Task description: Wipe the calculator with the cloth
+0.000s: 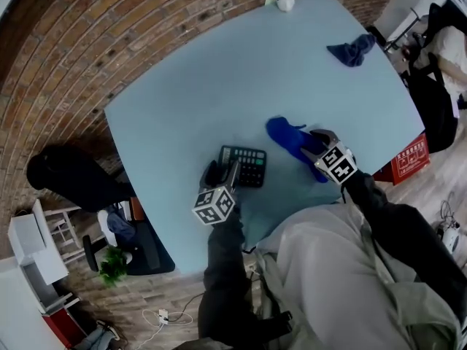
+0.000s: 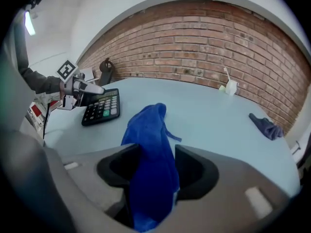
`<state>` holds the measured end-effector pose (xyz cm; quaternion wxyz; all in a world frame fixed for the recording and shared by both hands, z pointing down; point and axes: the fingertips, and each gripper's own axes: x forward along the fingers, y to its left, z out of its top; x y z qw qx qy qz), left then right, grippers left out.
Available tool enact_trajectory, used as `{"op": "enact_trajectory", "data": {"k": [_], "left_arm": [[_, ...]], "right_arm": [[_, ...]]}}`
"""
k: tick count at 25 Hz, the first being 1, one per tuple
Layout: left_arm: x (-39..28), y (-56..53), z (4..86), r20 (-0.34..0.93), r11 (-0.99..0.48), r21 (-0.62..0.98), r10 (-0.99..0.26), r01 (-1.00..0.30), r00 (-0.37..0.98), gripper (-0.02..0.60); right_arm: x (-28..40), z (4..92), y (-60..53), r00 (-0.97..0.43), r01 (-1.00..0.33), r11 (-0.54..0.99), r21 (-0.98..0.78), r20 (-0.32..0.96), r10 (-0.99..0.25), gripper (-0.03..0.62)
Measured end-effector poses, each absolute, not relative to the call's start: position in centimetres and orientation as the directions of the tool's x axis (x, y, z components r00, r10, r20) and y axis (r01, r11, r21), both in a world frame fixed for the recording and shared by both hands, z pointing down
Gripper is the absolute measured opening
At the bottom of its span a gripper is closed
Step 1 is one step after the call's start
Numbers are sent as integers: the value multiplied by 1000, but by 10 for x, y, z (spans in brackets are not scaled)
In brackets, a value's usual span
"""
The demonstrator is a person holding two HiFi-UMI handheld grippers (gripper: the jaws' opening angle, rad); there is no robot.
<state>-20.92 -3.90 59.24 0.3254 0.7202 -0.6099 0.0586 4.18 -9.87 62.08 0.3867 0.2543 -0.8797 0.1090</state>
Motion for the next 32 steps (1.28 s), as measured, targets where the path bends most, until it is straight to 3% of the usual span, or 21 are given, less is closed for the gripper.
{"op": "enact_trajectory", "data": {"k": [3,7,11,16,18,21,24,29,32], "left_arm": [[-204,-37,601,553,-77,296,-799,-952,236,194],[-202,-38,596,531,-62,341,-810,-938,247,161],[-208,-36,584,415,7,544,-872,-839,261,77],[-208,-19,583,339,85,692,-915,-717,220,55],[-207,-10,582,334,116,713,-923,-691,189,55],[-196,0,572,309,106,713,-935,-693,175,55],[-185,3,554,256,84,740,-953,-667,164,55],[-167,-3,516,161,70,797,-982,-599,99,55],[-165,-5,492,113,32,784,-989,-620,92,55]], "right_arm": [[26,619,-94,-599,-510,860,0,718,-355,218],[19,590,-83,-624,-471,882,31,694,-358,218],[10,619,-81,-594,-465,886,-5,743,-308,218],[5,621,-89,-635,-499,866,17,673,-380,191],[5,619,-83,-653,-486,874,19,657,-378,105],[-4,594,-64,-747,-474,865,-164,595,-297,84],[-41,545,-37,-828,-369,893,-260,527,-189,83],[-94,508,16,-812,-164,977,-140,581,-53,83],[-90,493,20,-802,-152,986,-65,591,-85,83]]}}
